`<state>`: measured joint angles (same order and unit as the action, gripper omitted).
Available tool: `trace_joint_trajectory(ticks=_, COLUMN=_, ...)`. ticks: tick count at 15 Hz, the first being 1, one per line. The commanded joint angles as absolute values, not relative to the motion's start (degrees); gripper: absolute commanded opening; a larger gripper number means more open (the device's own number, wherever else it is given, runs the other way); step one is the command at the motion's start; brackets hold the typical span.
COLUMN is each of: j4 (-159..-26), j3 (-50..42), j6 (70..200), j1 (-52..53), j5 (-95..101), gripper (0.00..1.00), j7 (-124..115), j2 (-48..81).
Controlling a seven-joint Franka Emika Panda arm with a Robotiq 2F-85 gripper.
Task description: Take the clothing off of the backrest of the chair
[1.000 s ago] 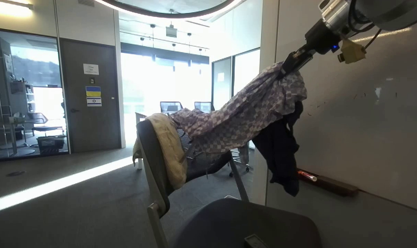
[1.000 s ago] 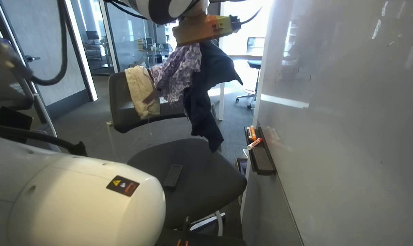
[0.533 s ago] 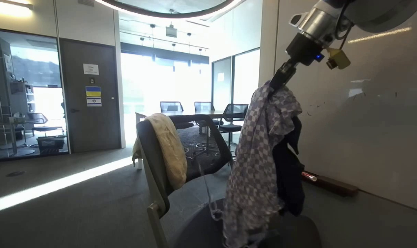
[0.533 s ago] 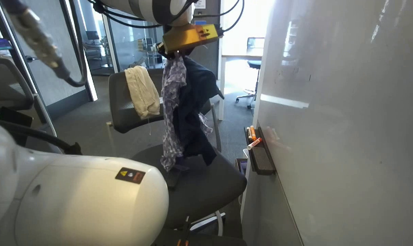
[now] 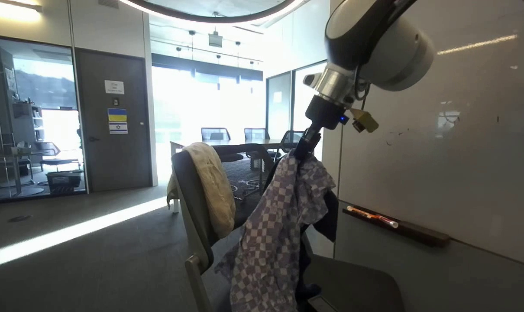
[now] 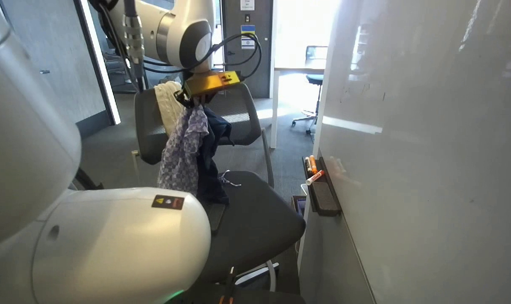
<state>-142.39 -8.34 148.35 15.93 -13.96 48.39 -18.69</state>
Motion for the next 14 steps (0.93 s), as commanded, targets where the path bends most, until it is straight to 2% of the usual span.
trace_joint_trajectory(ticks=1, j4=-136.8, j3=-7.8, j6=149.9, j1=16.1, j5=-18.1, gripper=0.03, j7=51.4, j2=-8.8)
trace_joint_trajectory(ticks=14, j4=-125.1, j3=6.4, j6=146.4, j1=6.3, j5=-19.4, gripper=0.03, j7=49.7, j2=17.3)
